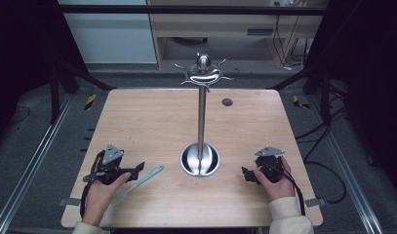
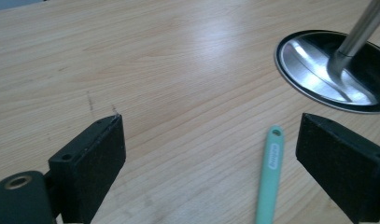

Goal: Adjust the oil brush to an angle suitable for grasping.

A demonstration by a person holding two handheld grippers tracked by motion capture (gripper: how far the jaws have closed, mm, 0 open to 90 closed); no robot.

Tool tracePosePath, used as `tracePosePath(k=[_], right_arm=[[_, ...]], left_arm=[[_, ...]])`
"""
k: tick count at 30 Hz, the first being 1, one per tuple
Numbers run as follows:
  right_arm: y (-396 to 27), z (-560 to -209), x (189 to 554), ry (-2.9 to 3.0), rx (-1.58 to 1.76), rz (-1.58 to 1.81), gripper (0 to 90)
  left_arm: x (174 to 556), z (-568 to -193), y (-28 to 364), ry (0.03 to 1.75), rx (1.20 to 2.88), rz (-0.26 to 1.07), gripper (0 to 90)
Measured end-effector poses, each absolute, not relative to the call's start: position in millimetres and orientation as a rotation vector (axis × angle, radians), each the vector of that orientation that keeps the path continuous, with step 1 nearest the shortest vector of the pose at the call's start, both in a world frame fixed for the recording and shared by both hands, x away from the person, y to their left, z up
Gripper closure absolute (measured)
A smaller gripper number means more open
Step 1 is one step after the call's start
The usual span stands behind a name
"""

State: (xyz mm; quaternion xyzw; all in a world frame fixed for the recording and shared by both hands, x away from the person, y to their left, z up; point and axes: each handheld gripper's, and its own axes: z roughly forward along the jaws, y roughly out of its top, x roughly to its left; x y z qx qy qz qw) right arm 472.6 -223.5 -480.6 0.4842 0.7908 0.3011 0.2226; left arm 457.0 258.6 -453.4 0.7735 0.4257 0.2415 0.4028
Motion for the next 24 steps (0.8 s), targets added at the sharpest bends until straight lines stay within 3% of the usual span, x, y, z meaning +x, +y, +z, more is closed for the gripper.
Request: tracePosePath(k=[24], right_arm=[[-222.7,-480.2,472.2,2.184,1.331,0.825,7.7]], left_arm=[[432.1,-433.1,196.9,0.853,2.09,0.54,15.5]])
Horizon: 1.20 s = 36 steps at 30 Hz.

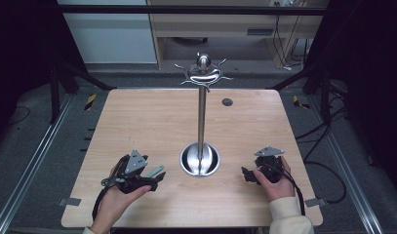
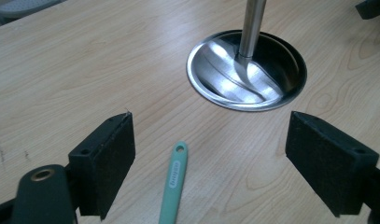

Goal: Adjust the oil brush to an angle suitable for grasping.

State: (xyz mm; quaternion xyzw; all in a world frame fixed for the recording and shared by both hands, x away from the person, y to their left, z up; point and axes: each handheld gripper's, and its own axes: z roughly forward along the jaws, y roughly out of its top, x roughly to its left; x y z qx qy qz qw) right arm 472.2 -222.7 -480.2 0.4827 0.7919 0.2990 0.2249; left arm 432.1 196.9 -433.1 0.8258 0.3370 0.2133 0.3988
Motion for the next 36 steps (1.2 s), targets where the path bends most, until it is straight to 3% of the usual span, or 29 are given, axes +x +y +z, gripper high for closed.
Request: tracePosePath(k=[12,16,19,20,23,24,28,36], right_arm=[[-222.5,-479.7,471.9,2.179,1.322,0.823,7.7],[-222.1,-479.4,471.8,2.18,1.317,0.818,7.8],[-221.5,-479.2,471.4,2.178,1.313,0.815,7.8],[-221.5,-479.2,471.4,2.178,1.313,0.815,7.8],[-221.3,-479.2,471.2,2.175,1.308,0.814,7.9],[-221.3,-479.2,471.2,2.175,1.308,0.814,7.9],[-221.1,-479.1,471.2,2.174,1.308,0.814,7.9],[-221.6,-478.8,471.4,2.173,1.305,0.816,7.9]], left_arm=[[433.6,-439.0,188.2,0.836,2.145,0.534,16.6],[435.9,-443.1,184.6,0.827,2.175,0.521,21.4],[439.1,-447.1,183.0,0.829,2.197,0.506,35.2],[440.2,-448.7,182.6,0.83,2.205,0.498,35.2],[443.4,-453.7,182.1,0.829,2.231,0.487,53.2],[444.3,-455.5,182.1,0.831,2.243,0.479,53.2],[448.6,-462.5,183.6,0.839,2.287,0.446,71.7],[454.6,-468.9,189.3,0.877,2.319,0.412,86.1]])
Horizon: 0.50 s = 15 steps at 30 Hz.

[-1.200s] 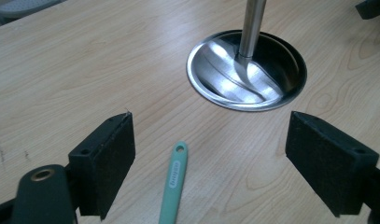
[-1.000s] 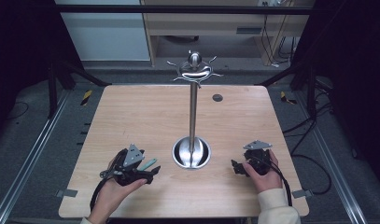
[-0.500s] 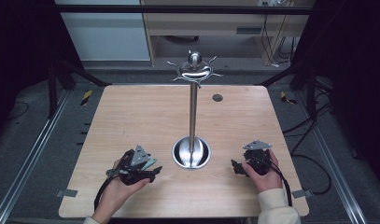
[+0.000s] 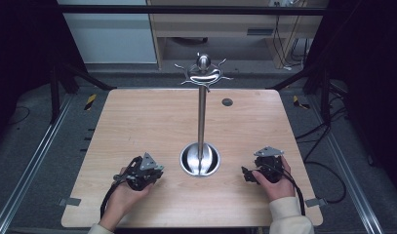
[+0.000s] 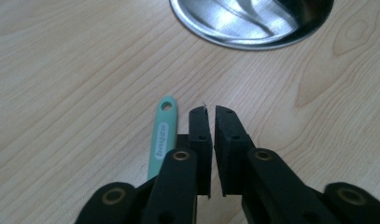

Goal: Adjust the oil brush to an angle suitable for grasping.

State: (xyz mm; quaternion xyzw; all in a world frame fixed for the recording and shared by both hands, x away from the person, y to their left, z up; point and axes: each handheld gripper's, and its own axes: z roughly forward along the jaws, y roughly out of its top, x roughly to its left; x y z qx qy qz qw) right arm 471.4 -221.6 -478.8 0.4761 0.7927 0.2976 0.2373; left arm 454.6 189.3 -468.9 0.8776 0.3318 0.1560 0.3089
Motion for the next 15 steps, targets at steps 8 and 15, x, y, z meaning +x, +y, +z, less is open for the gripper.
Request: tracePosePath(k=[8,15], right_arm=[[-221.9,-478.6,471.2,2.168,1.314,0.817,7.9],[-221.9,-478.7,471.3,2.169,1.313,0.814,7.9]], left_arm=[[458.0,-473.6,199.9,0.927,2.334,0.407,90.0],[461.1,-479.3,198.8,0.923,2.361,0.384,90.0]])
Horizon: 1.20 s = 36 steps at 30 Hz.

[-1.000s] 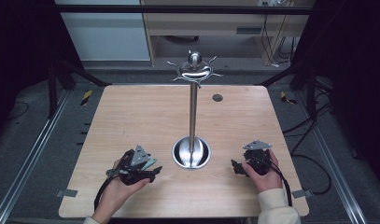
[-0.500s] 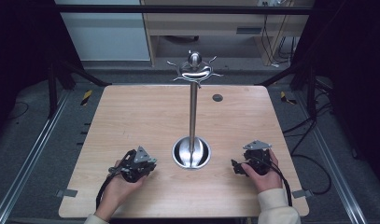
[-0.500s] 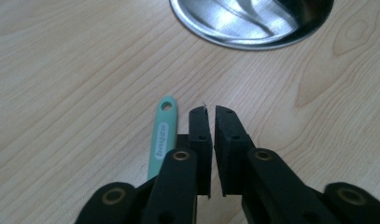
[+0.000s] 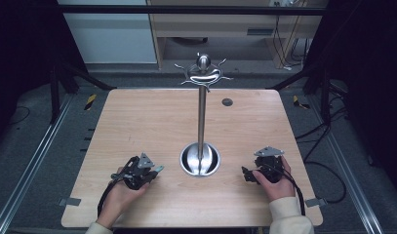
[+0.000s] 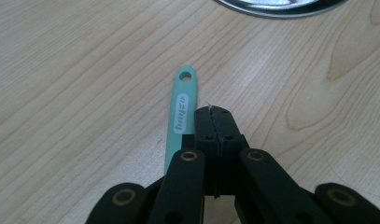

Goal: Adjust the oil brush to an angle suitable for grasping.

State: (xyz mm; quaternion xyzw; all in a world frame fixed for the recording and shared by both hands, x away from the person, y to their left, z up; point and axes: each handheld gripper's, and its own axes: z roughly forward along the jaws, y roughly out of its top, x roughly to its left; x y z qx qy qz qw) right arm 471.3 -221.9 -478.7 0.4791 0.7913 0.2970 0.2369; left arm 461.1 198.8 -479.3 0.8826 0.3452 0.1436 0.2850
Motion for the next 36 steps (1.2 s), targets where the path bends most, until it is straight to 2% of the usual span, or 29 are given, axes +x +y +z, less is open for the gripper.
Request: tracePosePath(k=[16,36], right_arm=[[-222.1,-478.9,471.5,2.168,1.315,0.813,8.0],[-221.9,-479.2,471.4,2.17,1.32,0.812,8.1]], left_arm=[[467.9,-484.5,201.3,0.957,2.377,0.434,90.0],[480.6,-483.2,227.6,1.093,2.337,0.489,90.0]])
